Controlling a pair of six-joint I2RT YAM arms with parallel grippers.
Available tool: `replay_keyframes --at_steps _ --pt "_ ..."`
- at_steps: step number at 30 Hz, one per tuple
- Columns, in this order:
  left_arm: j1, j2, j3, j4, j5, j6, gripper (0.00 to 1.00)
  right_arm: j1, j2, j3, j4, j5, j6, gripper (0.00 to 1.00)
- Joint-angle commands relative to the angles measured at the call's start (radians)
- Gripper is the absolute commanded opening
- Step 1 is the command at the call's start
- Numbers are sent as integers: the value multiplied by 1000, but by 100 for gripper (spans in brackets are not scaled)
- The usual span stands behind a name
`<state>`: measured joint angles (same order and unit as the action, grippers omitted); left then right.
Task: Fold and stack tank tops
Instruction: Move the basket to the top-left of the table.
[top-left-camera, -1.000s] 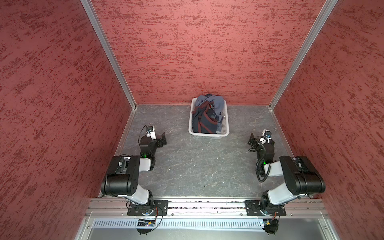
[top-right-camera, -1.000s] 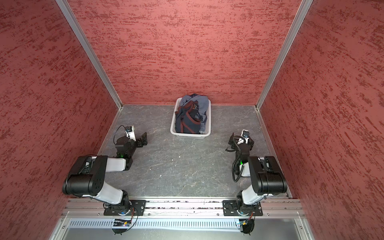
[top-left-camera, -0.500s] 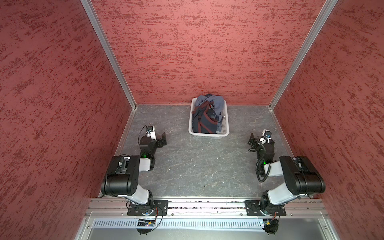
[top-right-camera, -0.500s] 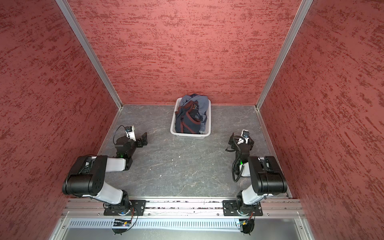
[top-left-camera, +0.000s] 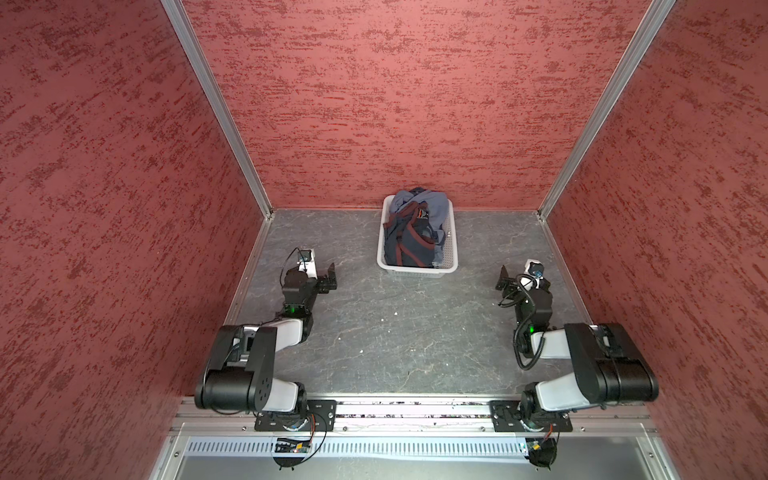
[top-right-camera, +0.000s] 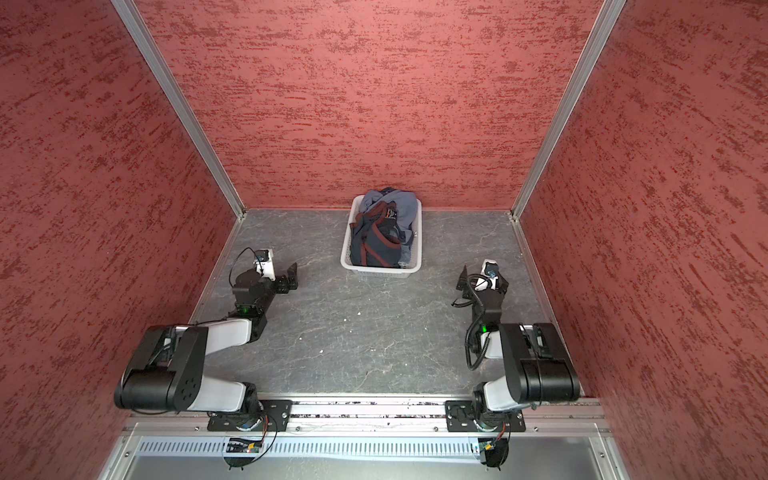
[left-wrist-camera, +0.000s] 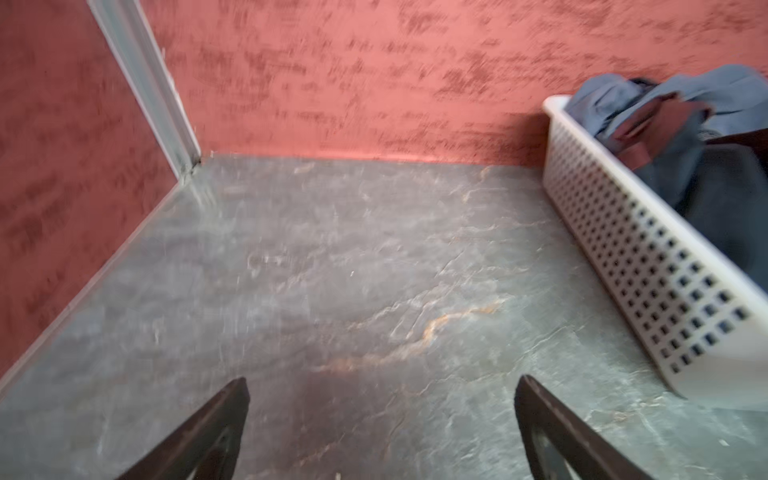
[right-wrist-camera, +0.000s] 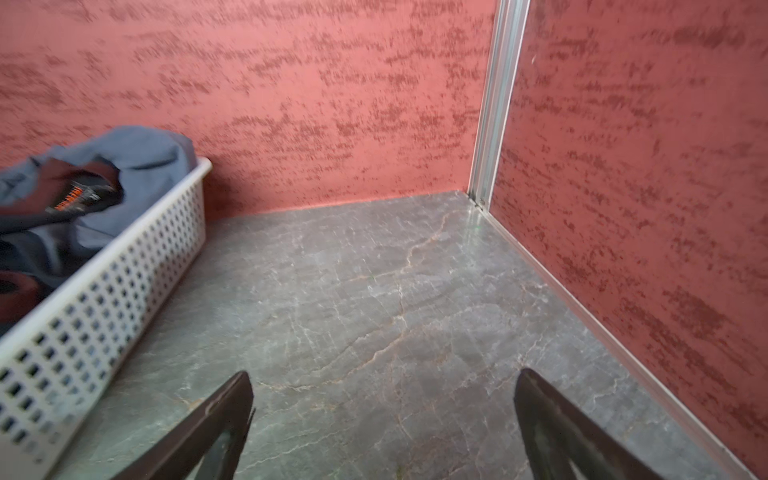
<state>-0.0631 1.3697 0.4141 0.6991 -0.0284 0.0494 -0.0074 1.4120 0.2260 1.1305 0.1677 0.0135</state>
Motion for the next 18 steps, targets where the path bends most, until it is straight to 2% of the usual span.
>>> replay_keyframes --at_steps 1,6,8,10,11,13,14,18 --pt "-54 -111 64 -166 -63 19 100 12 -124 30 -116 -29 -31 99" --pt "-96 -280 135 -365 -72 -148 100 17 -335 112 -342 -25 129 99" --pt "-98 -331 190 -482 -97 -248 100 16 -415 182 -491 -49 212 99" --pt "-94 -369 255 -627 -100 -400 100 16 -487 242 -620 -94 269 99" --pt "-88 -380 277 -682 -77 -461 100 16 -514 258 -658 -107 303 99" --pt "-63 -409 304 -718 67 -530 100 14 -596 302 -814 -127 460 99" --pt "-50 -417 308 -721 123 -555 100 15 -635 304 -863 -145 488 99" --pt "10 -420 274 -654 285 -661 100 14 -784 153 -761 -162 550 99"
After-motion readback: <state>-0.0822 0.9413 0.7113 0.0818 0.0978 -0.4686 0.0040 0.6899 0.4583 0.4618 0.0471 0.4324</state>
